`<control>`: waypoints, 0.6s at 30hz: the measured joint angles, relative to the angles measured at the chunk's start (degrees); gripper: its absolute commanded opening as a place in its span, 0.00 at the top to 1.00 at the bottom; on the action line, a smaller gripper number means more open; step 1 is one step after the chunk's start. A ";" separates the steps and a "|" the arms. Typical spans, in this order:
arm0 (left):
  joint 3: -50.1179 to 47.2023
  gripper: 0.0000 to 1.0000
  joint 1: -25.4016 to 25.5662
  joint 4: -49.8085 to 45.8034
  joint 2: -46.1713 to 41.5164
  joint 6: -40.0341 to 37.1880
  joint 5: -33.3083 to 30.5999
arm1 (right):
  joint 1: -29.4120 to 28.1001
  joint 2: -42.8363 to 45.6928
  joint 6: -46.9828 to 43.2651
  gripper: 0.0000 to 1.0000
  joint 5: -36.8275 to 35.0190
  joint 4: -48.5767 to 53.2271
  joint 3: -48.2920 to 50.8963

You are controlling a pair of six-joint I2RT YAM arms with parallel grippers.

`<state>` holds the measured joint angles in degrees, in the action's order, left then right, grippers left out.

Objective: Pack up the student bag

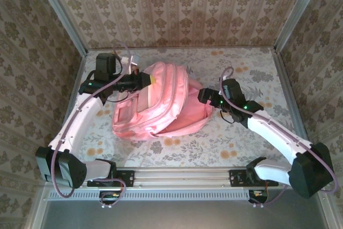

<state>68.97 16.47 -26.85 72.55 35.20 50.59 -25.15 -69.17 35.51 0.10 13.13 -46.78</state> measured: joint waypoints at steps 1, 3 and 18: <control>-0.57 1.00 0.09 0.35 -0.22 0.00 0.00 | 0.42 -1.29 -1.16 0.03 1.77 0.35 0.00; -1.36 1.00 0.68 0.98 -0.33 -0.02 -0.04 | 0.70 -3.76 -2.69 0.05 4.31 0.85 -0.13; -3.43 0.99 11.96 1.55 2.32 -4.04 -7.23 | 4.81 -13.79 -1.05 0.81 7.34 0.26 -0.72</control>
<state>65.54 28.42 -25.30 74.87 31.16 43.35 -20.34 -82.96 34.46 7.44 13.39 -47.51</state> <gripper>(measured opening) 0.052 0.287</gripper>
